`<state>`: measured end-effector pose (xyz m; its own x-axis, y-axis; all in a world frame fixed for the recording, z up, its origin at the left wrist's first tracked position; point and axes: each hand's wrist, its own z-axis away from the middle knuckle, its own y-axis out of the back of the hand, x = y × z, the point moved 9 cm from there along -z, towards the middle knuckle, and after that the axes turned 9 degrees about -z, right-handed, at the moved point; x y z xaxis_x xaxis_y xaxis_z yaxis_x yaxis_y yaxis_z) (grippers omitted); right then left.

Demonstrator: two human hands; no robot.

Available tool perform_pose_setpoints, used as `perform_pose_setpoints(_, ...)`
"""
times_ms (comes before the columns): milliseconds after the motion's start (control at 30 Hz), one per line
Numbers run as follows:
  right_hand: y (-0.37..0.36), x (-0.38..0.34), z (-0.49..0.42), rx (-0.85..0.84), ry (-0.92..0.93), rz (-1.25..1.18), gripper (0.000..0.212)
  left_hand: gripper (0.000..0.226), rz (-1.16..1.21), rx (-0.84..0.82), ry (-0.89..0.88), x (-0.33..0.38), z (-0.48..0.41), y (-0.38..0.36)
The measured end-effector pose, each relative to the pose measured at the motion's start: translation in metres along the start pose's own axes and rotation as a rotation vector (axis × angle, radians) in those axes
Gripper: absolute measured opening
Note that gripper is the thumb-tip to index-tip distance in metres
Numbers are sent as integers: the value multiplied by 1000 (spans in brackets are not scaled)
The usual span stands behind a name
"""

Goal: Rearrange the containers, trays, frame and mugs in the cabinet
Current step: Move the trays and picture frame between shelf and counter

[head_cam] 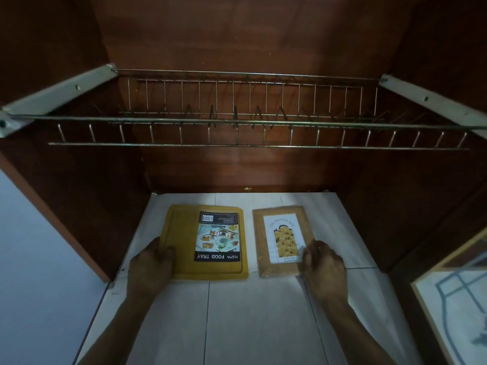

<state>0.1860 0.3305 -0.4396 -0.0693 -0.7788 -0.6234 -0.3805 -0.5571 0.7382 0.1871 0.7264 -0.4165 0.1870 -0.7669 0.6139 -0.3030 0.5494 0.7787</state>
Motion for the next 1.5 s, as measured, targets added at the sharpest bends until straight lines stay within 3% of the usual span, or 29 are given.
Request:
perform_pose_setpoints(100, 1, 0, -1, 30, 4, 67, 64, 18, -64, 22, -16, -1, 2, 2)
perform_pose_setpoints(233, 4, 1, 0, 52, -4, 85, 59, 31, -159, 18, 3, -4, 2, 1)
perform_pose_setpoints(567, 3, 4, 0, 41, -12, 139, 45, 31, -321, -23, -8, -7, 1, -2)
perform_pose_setpoints(767, 5, 3, 3, -12, -68, 101, 48, 26, -339, -25, -51, -9, -1, -5)
perform_pose_setpoints(933, 8, -1, 2, 1, -33, 93, 33, 21, -333, -18, -86, -10, -3, -6)
perform_pose_setpoints(1167, -1, 13, -1, -8, -38, 158, 57, 29, -349, -43, -118, -5, -5, -5)
perform_pose_setpoints(1367, 3, 9, -1, -29, -64, 141, 51, 33, -353, -58, -109, -4, -4, -6)
perform_pose_setpoints(1500, 2, 7, 0, -56, -65, 162, 61, 36, -355, -80, -105, -3, -4, -5)
